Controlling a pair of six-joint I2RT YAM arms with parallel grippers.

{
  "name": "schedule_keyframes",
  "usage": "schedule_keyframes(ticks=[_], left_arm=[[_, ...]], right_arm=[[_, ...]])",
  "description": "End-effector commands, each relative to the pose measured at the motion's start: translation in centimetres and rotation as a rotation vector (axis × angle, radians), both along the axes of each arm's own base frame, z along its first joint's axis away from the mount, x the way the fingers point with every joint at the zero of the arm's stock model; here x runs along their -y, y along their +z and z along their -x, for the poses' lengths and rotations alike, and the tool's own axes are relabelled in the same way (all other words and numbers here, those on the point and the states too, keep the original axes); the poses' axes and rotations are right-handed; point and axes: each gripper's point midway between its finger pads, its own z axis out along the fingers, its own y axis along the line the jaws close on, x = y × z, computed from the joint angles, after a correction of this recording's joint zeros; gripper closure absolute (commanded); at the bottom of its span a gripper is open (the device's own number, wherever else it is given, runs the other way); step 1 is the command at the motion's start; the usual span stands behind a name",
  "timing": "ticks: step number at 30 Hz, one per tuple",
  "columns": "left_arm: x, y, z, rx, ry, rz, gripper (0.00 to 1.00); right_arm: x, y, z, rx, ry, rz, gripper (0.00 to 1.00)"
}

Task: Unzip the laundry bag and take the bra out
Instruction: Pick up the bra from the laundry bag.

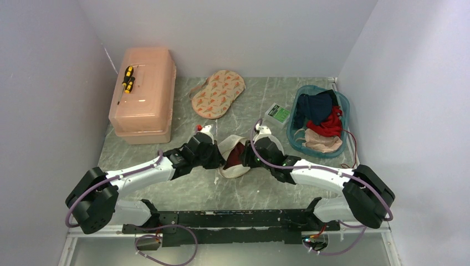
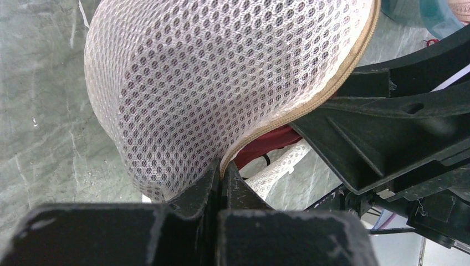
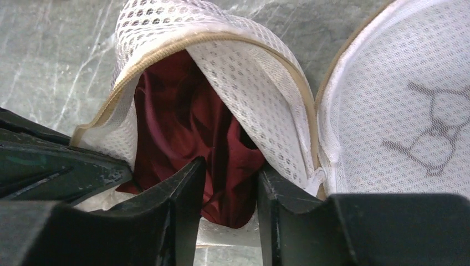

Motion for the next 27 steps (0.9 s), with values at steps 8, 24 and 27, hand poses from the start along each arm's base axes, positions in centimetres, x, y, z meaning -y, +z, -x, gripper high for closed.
schedule_keyframes(ticks=[8,24,27], left_arm=[[0.3,1.3,-0.5,0.023,0.017,0.01,0.97],[0.1,1.8,-0.3,0.027,0.021,0.022,0.97],[0.0,2.0,-0.3,0.031,0.019,0.024,0.97]], right_arm=[[-1.0,5.1,-1.1,0.118,0.006,-0.1,0.82],[-2.1,4.9,-1.7,0.099,0.016,-0.099,0.45],[-2.5,4.2,-1.7,0.078,0.026,-0.091,0.48]])
